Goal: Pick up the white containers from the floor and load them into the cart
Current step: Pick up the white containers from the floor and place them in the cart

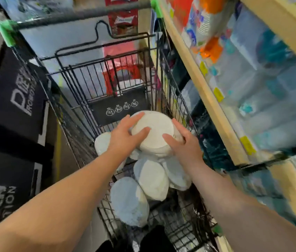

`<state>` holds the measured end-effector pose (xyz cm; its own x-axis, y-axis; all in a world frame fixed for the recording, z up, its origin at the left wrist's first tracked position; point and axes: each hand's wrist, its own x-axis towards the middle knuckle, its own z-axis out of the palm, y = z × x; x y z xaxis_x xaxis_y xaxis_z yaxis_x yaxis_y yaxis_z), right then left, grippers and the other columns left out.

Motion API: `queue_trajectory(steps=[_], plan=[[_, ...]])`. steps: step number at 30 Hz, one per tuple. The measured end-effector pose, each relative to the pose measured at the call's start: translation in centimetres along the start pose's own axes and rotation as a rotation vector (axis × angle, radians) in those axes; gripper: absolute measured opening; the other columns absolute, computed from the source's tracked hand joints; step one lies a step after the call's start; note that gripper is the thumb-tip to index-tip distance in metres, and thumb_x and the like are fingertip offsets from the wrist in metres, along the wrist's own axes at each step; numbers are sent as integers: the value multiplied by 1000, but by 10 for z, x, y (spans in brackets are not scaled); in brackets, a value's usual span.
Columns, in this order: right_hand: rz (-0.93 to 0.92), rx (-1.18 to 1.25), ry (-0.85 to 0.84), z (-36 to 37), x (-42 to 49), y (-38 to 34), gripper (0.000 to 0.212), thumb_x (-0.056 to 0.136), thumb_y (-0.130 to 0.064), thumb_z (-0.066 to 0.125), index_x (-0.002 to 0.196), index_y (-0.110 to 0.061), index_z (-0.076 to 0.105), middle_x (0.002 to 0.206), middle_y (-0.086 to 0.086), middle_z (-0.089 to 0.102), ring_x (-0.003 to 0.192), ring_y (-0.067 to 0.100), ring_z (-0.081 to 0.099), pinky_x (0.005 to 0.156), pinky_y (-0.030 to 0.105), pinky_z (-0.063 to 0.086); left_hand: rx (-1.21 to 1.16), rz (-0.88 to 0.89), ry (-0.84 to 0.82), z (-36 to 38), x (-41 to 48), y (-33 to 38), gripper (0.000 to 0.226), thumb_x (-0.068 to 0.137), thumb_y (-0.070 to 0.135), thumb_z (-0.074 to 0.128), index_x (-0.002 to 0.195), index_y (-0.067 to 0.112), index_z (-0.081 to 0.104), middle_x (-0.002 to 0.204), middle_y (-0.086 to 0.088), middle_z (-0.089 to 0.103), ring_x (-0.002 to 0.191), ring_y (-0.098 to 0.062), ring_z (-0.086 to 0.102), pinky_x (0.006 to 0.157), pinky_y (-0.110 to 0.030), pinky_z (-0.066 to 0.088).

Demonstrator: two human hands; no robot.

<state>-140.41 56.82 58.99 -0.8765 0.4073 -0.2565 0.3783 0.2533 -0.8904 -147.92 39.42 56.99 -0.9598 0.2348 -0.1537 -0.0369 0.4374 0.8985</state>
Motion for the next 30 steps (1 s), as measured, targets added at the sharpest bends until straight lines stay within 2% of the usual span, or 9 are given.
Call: queue_trajectory(steps=[5, 7, 10, 13, 18, 20, 23, 26, 30], plan=[[65, 92, 30, 14, 50, 16, 53, 85, -28, 68, 136, -30, 50, 119, -19, 49, 113, 0, 42, 89, 17, 36, 16, 6, -45, 21, 62, -20, 47, 84, 41, 69, 129, 40, 56, 145, 2, 48, 139, -16, 36, 112, -44, 34], [99, 134, 75, 24, 70, 23, 53, 85, -27, 69, 135, -30, 51, 120, -21, 49, 116, -1, 42, 96, 19, 36, 34, 28, -89, 28, 89, -29, 47, 83, 43, 69, 128, 38, 57, 140, 2, 52, 136, -19, 40, 110, -44, 37], [146, 211, 157, 39, 95, 35, 52, 83, -25, 71, 132, -32, 53, 122, -21, 53, 120, 3, 48, 101, 24, 41, 84, 54, -153, 36, 127, -41, 49, 83, 44, 68, 131, 38, 57, 140, 2, 52, 137, -17, 38, 111, -36, 34], [172, 245, 229, 51, 114, 39, 53, 83, -21, 71, 133, -27, 53, 129, -13, 55, 119, 3, 48, 101, 22, 41, 86, 39, -213, 41, 154, -52, 52, 83, 48, 66, 132, 41, 54, 145, 7, 48, 141, -10, 32, 113, -33, 32], [194, 208, 352, 63, 139, 40, 51, 83, -29, 70, 132, -25, 56, 131, -5, 57, 121, 12, 52, 105, 37, 44, -40, 22, -183, 46, 165, -64, 50, 87, 47, 64, 134, 38, 50, 137, 16, 48, 130, -9, 43, 106, -27, 40], [193, 152, 394, 69, 140, 43, 52, 82, -35, 69, 132, -29, 55, 129, -5, 57, 121, 14, 51, 105, 39, 44, -68, 10, -167, 51, 157, -67, 59, 85, 50, 63, 139, 39, 41, 137, 21, 42, 131, -8, 37, 110, -32, 36], [172, 117, 438, 74, 138, 44, 52, 83, -35, 68, 132, -27, 54, 121, -14, 55, 121, 9, 49, 106, 38, 42, -78, 0, -162, 55, 152, -74, 81, 76, 63, 60, 146, 36, 31, 147, 15, 34, 140, -11, 27, 116, -44, 26], [184, 121, 448, 76, 141, 46, 54, 81, -39, 69, 133, -30, 53, 123, -11, 54, 120, 10, 49, 105, 40, 43, -155, -32, -176, 54, 163, -75, 79, 72, 63, 65, 142, 43, 36, 139, 25, 40, 137, -10, 36, 112, -46, 35], [172, 129, 433, 76, 151, 44, 58, 83, -42, 67, 137, -31, 48, 129, -7, 52, 123, 12, 46, 107, 38, 41, -164, -36, -184, 57, 182, -71, 72, 72, 64, 67, 137, 51, 40, 151, 15, 36, 143, -12, 28, 114, -47, 31]])
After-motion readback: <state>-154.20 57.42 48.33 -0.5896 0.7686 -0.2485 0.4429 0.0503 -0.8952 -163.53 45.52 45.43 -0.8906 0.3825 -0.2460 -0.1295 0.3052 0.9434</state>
